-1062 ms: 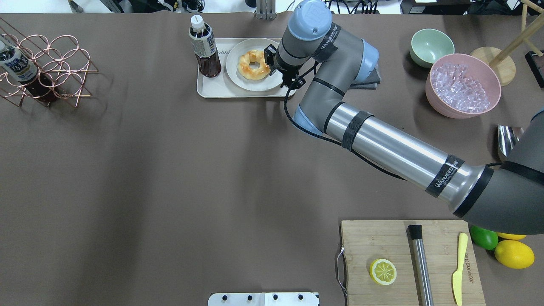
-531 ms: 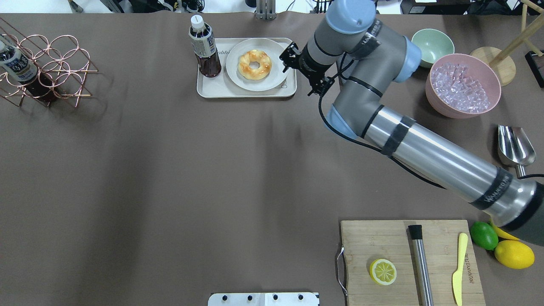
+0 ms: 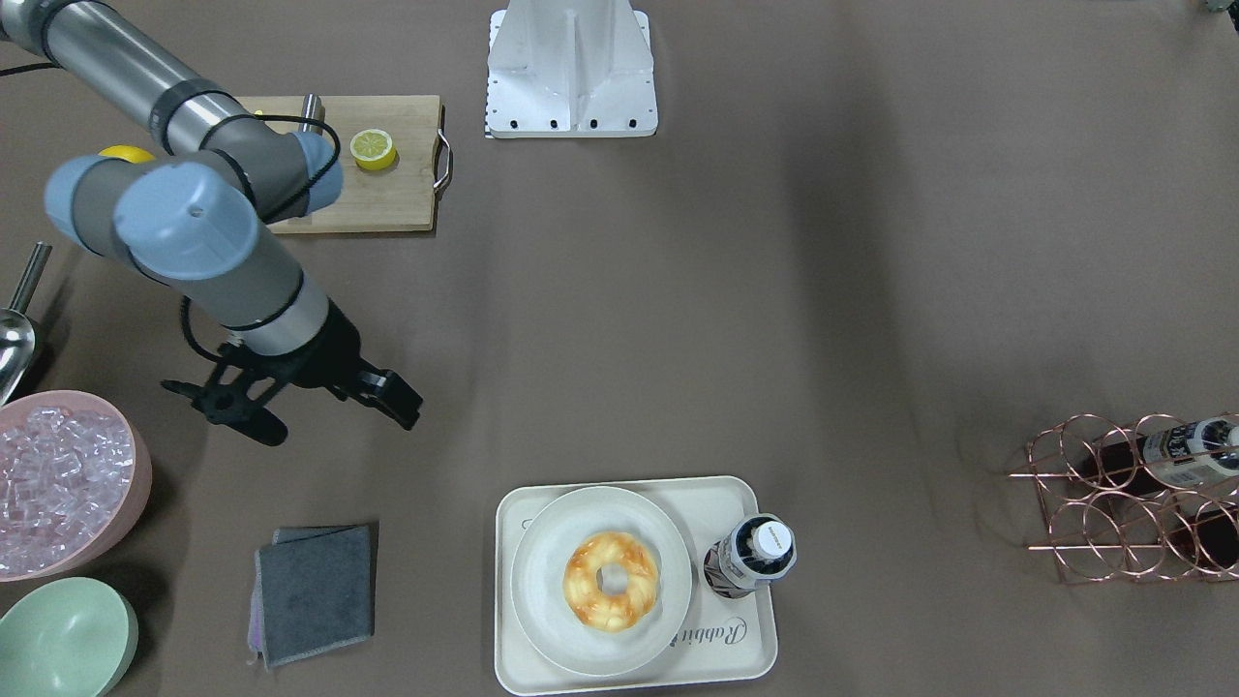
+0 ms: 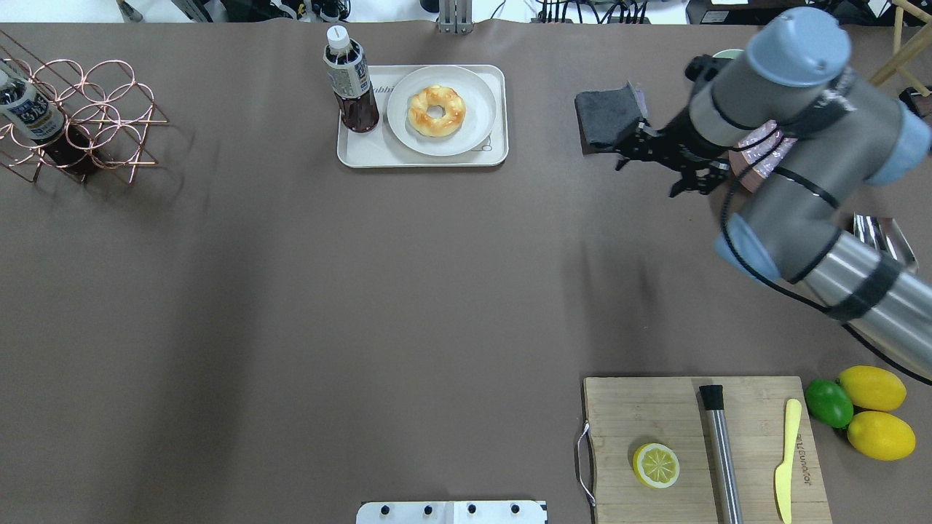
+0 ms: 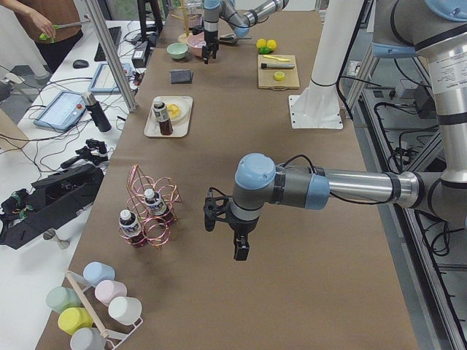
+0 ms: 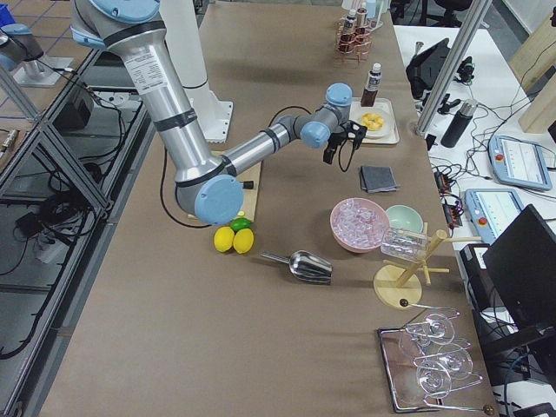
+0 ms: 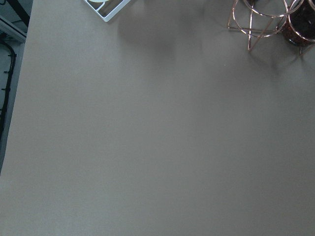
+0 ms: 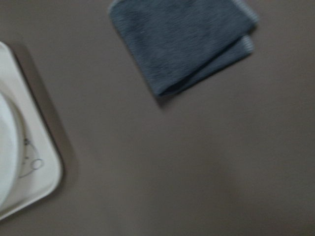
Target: Place donut on tray
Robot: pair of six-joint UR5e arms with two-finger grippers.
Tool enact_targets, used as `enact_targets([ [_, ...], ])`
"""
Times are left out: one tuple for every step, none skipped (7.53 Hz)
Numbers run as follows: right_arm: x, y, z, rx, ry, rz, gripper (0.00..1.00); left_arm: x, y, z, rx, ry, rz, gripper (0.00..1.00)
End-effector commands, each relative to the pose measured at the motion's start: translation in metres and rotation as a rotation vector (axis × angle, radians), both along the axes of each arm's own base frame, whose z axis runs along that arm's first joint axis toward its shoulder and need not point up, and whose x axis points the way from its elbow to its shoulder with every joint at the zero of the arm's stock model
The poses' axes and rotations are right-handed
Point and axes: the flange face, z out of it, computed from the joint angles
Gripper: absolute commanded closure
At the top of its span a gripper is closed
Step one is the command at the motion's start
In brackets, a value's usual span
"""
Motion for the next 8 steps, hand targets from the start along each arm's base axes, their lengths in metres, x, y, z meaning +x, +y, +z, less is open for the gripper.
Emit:
enact_targets([
  [0.134, 0.034, 0.127, 0.15, 0.083, -0.17, 0.0, 0.004, 0.0, 0.004, -0.009, 0.003, 0.01, 0.02],
  [0.186, 0.043, 0.166, 0.185, 0.098, -0.21, 0.0, 0.005, 0.002, 0.007, -0.016, 0.004, 0.012, 0.02],
  [0.237, 0.055, 0.204, 0.23, 0.111, -0.25, 0.0, 0.005, 0.002, 0.007, -0.016, 0.004, 0.012, 0.02],
  [0.275, 0.078, 0.241, 0.26, 0.137, -0.287, 0.0, 0.005, 0.002, 0.007, -0.018, 0.005, 0.012, 0.02],
  [0.296, 0.099, 0.267, 0.262, 0.16, -0.306, 0.0, 0.005, 0.003, 0.008, -0.02, 0.004, 0.012, 0.02],
  [0.309, 0.114, 0.286, 0.272, 0.173, -0.334, 0.0, 0.005, 0.003, 0.008, -0.02, 0.004, 0.014, 0.02],
  [0.315, 0.119, 0.295, 0.265, 0.176, -0.338, 0.0, 0.005, 0.003, 0.009, -0.023, 0.004, 0.012, 0.02],
  [0.32, 0.12, 0.301, 0.256, 0.18, -0.33, 0.0, 0.005, 0.003, 0.009, -0.023, 0.004, 0.013, 0.02],
])
